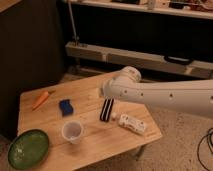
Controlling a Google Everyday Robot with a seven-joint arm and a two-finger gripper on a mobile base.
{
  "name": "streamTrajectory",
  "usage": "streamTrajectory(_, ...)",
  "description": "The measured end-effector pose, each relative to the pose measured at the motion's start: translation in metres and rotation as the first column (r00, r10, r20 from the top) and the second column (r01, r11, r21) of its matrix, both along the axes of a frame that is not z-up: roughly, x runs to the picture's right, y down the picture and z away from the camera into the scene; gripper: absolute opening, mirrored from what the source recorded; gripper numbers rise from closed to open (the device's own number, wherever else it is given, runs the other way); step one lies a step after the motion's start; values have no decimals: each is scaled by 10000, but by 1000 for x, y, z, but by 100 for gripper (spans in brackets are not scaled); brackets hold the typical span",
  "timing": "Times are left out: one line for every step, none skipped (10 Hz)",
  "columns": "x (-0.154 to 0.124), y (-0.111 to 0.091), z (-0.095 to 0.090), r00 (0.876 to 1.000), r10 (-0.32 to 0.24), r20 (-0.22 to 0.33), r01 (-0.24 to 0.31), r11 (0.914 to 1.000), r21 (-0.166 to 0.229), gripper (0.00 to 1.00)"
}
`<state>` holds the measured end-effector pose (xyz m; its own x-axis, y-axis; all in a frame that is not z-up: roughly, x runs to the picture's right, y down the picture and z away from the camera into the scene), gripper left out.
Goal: Place the eraser in the ceramic cup
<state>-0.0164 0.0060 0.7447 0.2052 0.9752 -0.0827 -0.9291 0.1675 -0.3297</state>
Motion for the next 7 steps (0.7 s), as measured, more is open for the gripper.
streamTrajectory(11, -14, 16, 9983, 225, -528, -244, 9991, -347, 80)
streamTrajectory(19, -23, 29, 9964, 274, -798, -318, 9980, -546, 80)
streamTrajectory(27, -31, 44, 9942, 361, -1014, -450, 9951, -875, 80)
streamTrajectory(35, -33, 59, 9912, 432, -1248, -585, 9908, -1217, 80)
streamTrajectory(41, -27, 77, 9877, 503, -1482, -755, 9826, -1700, 80)
streamTrajectory(42, -18, 91, 9854, 502, -1628, -836, 9750, -2057, 80)
streamTrajectory(39, -6, 102, 9843, 425, -1714, -835, 9674, -2392, 80)
